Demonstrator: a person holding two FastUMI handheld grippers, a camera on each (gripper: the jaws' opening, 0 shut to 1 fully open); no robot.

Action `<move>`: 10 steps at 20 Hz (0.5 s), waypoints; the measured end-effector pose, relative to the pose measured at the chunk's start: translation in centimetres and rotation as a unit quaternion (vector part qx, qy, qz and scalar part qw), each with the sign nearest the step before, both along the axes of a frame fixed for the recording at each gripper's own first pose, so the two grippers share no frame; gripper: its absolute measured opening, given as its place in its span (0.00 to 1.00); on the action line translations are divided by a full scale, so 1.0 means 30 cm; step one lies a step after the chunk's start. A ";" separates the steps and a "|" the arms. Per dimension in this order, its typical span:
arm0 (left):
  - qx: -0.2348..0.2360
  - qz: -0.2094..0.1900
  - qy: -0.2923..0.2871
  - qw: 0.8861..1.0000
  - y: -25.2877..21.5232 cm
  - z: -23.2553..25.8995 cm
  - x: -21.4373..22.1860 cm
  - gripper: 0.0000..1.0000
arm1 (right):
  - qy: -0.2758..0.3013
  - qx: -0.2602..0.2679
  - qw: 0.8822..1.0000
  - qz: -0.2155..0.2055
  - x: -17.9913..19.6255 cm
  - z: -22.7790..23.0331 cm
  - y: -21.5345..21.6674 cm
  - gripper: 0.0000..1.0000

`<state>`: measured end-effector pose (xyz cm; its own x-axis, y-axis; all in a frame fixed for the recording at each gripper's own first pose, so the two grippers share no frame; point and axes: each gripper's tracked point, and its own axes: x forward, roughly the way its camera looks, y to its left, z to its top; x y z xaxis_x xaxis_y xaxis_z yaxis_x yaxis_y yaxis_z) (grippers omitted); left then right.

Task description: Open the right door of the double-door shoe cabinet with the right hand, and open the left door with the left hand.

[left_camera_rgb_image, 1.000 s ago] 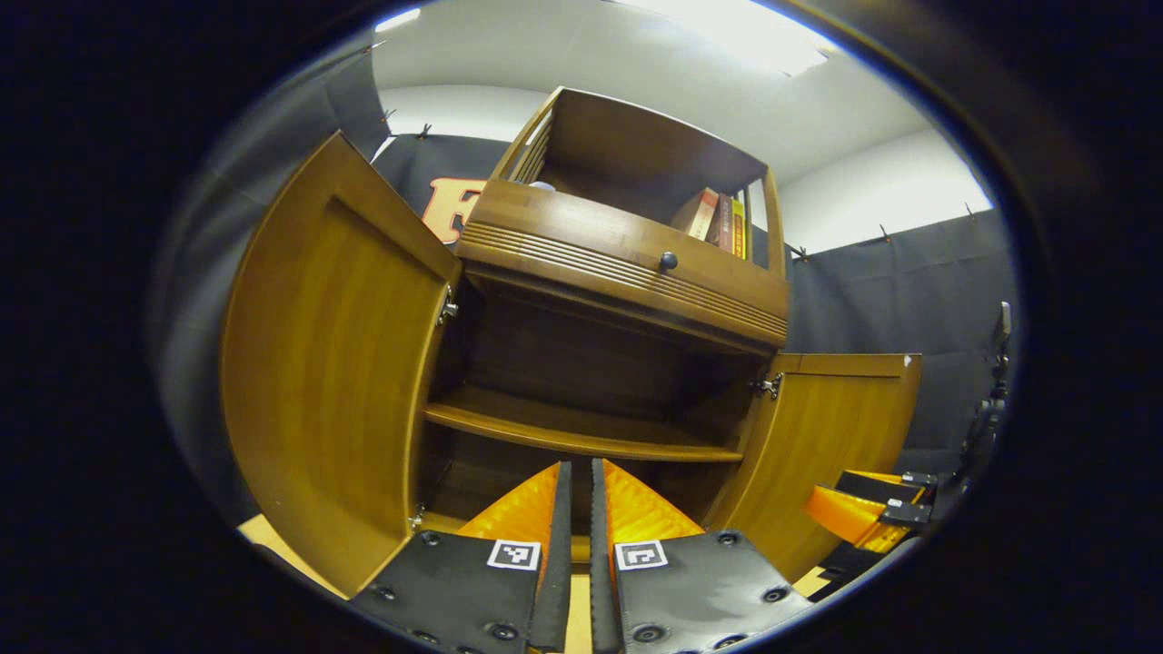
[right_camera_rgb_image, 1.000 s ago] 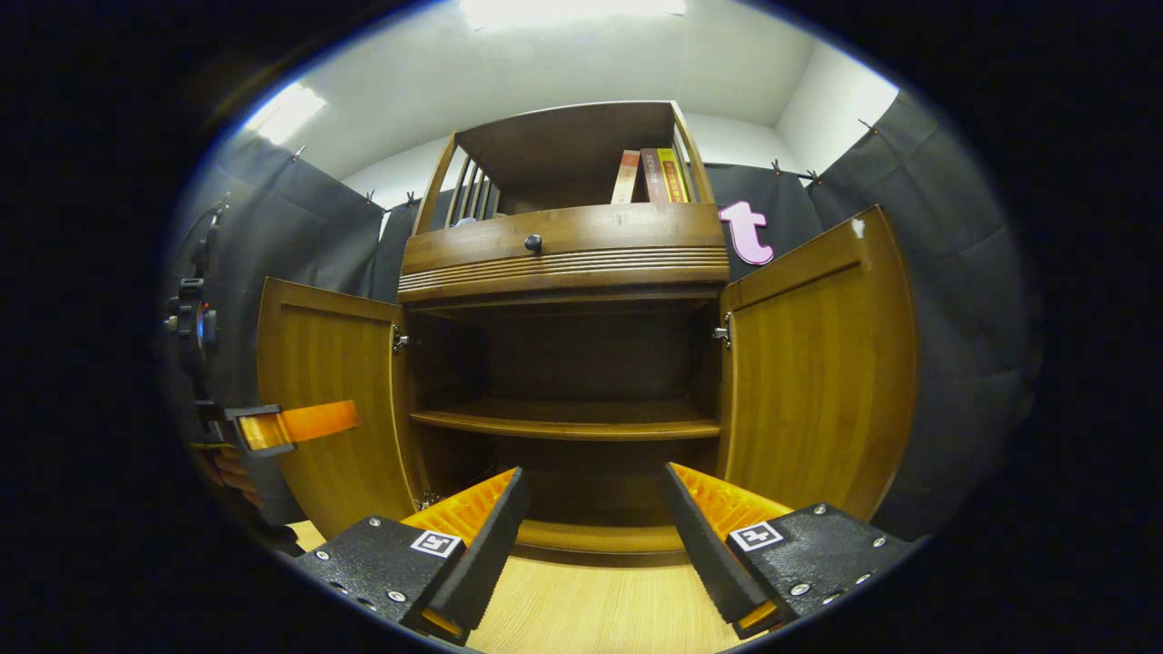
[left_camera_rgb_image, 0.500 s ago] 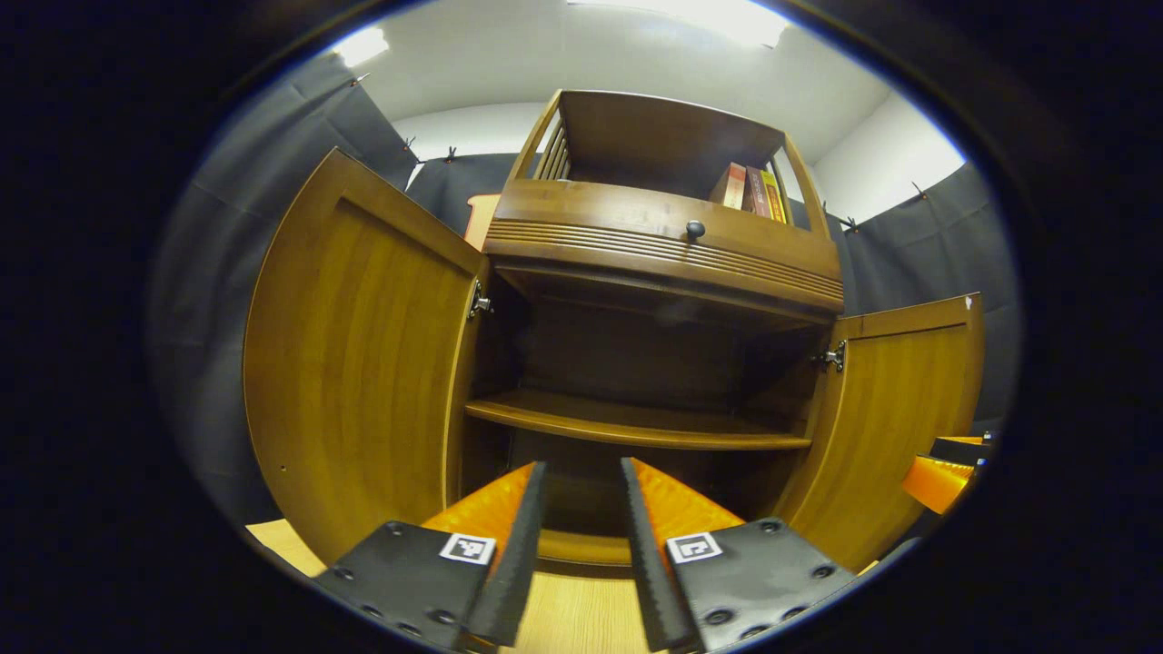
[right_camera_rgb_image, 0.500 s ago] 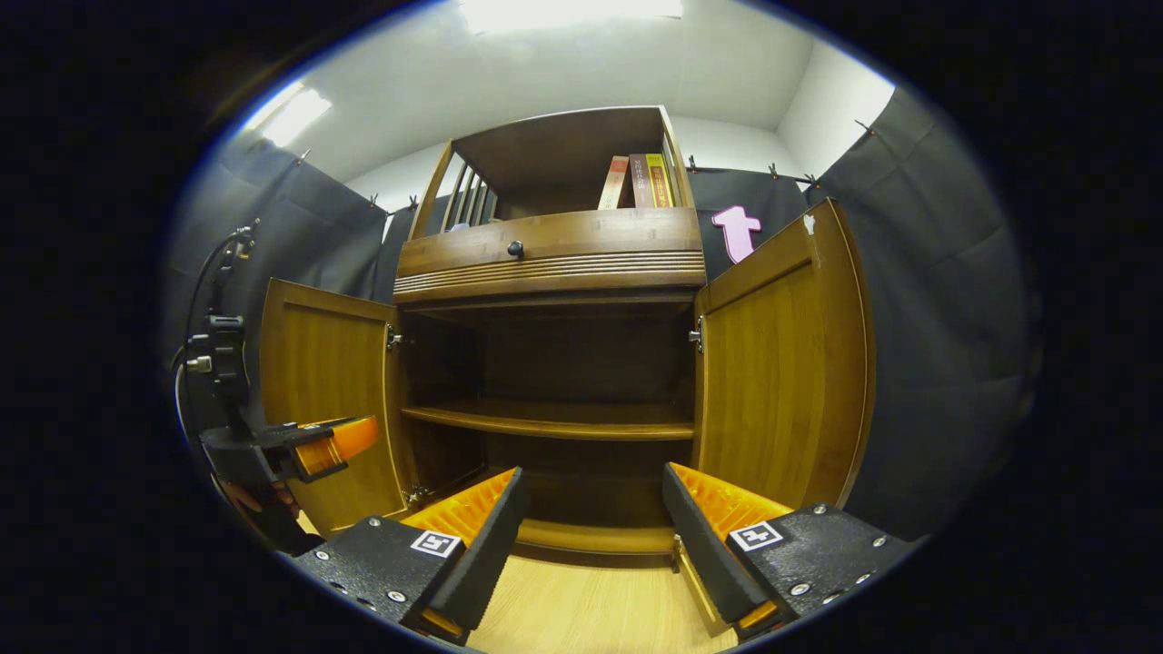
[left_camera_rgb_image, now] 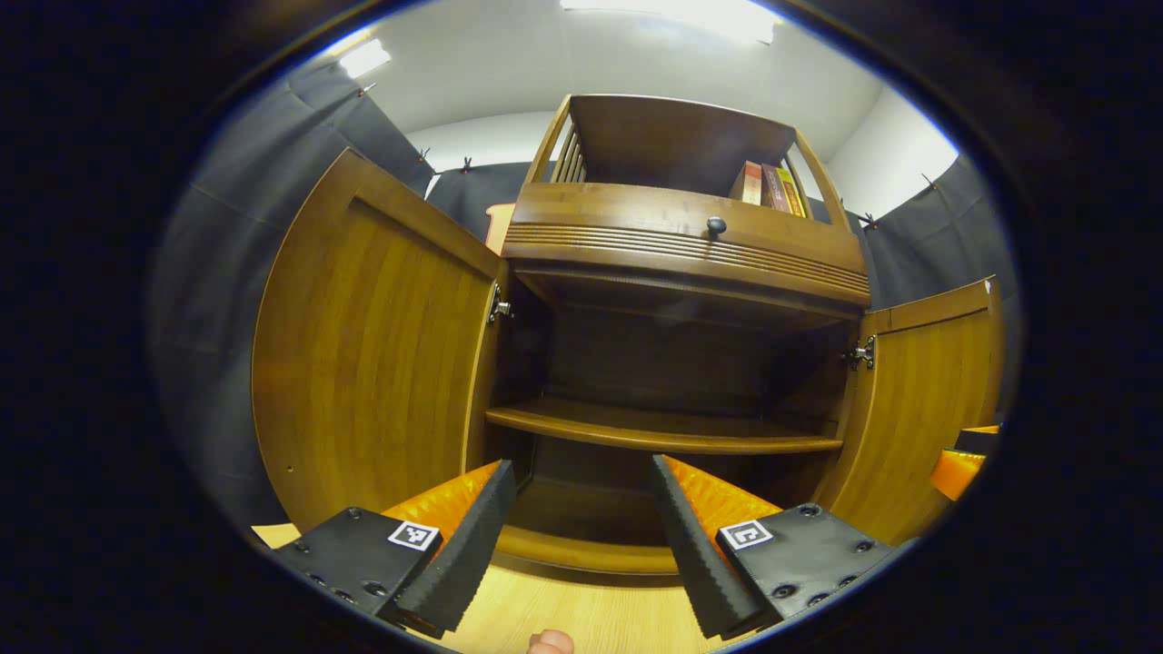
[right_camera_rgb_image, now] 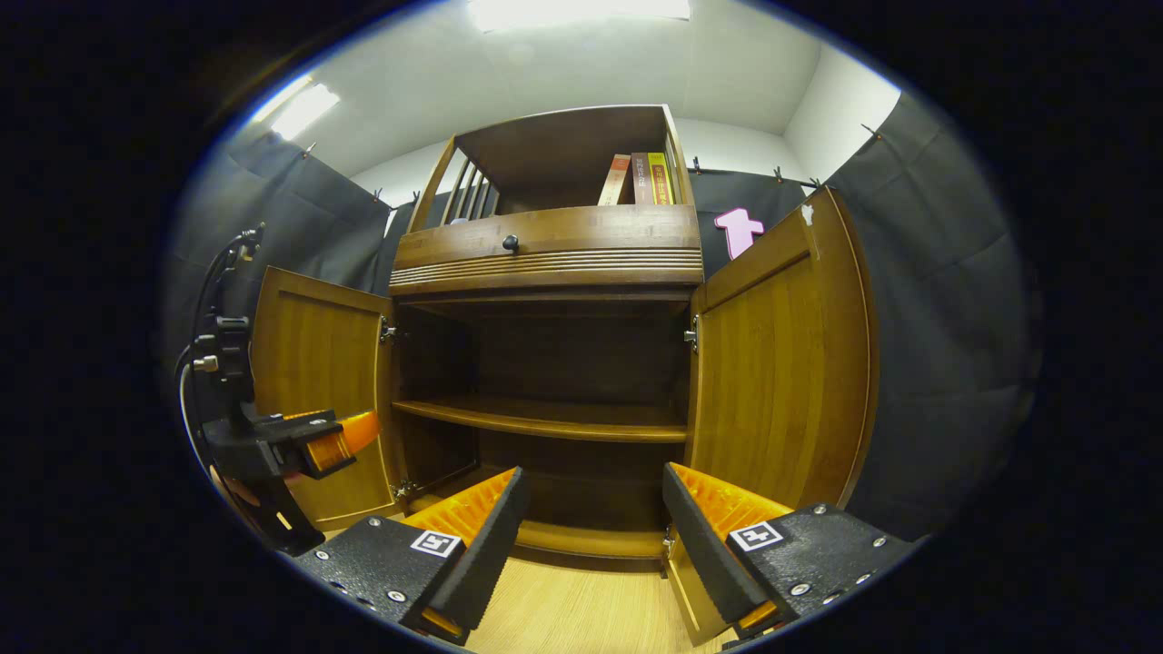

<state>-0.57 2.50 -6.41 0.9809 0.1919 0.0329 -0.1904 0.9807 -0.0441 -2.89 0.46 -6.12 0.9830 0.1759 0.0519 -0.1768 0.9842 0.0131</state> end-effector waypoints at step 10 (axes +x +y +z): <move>-0.012 0.004 -0.016 1.000 0.031 0.034 0.041 0.95 | 0.009 0.005 1.000 -0.009 0.026 -0.029 -0.007 0.92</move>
<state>0.65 3.44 -5.38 0.9777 0.2009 0.0605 -0.1964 0.9778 -0.0737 -2.11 0.23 -7.01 0.9868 0.1576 0.0366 -0.1586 0.9870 0.0254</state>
